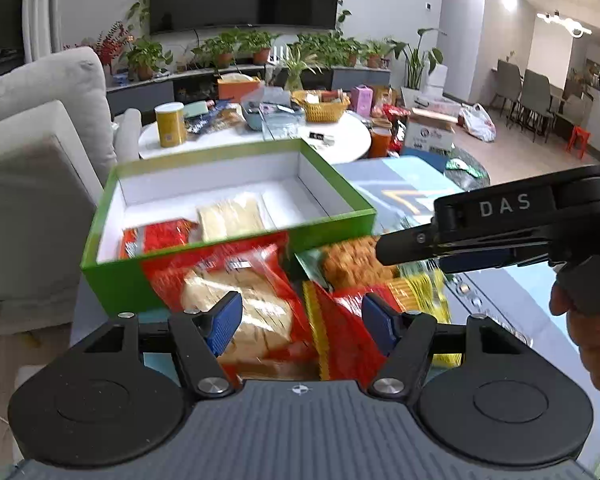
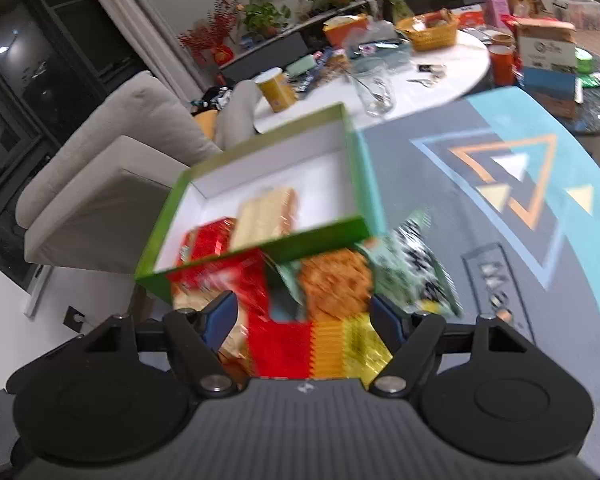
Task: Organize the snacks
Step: 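Grasp the yellow-and-red striped snack bag with the right gripper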
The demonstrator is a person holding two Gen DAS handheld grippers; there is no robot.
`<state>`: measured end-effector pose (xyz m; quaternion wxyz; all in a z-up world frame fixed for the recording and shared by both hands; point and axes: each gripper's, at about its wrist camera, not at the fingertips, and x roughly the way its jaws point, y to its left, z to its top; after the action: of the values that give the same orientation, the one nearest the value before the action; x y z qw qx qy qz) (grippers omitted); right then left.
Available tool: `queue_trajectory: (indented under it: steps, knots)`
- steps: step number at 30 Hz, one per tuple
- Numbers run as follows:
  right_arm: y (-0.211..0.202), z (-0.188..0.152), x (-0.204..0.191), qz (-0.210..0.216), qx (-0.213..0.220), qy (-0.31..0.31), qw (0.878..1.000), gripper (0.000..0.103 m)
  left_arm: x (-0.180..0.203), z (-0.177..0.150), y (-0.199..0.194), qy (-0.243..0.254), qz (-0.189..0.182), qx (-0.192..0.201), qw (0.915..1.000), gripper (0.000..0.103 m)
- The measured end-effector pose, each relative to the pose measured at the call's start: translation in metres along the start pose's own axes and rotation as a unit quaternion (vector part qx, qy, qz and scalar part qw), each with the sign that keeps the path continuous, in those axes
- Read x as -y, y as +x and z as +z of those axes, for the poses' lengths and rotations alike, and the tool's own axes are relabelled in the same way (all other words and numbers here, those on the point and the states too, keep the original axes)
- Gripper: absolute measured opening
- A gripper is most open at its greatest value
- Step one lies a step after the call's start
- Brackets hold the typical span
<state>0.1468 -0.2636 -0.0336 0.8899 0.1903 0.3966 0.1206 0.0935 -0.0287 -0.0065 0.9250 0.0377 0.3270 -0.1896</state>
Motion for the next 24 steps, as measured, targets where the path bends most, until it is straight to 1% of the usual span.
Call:
queue_trajectory:
  steps: [5,10,16,24]
  knots:
    - [0.001,-0.012,0.017,-0.009,-0.018,0.015,1.000,0.066,0.011,-0.010,0.008,0.011,-0.008,-0.020,0.9997,0.064]
    - [0.001,-0.018,0.027,-0.010,-0.025,0.022,0.999,0.066,0.018,-0.012,0.014,0.015,-0.006,-0.034,0.9993,0.064]
    - [0.006,-0.022,0.035,-0.001,-0.034,0.030,0.999,0.066,0.022,-0.012,0.019,0.015,-0.008,-0.039,0.9991,0.064]
    - [0.014,-0.027,0.047,0.029,-0.047,0.048,0.997,0.066,0.028,-0.016,0.028,0.016,-0.014,-0.049,0.9986,0.067]
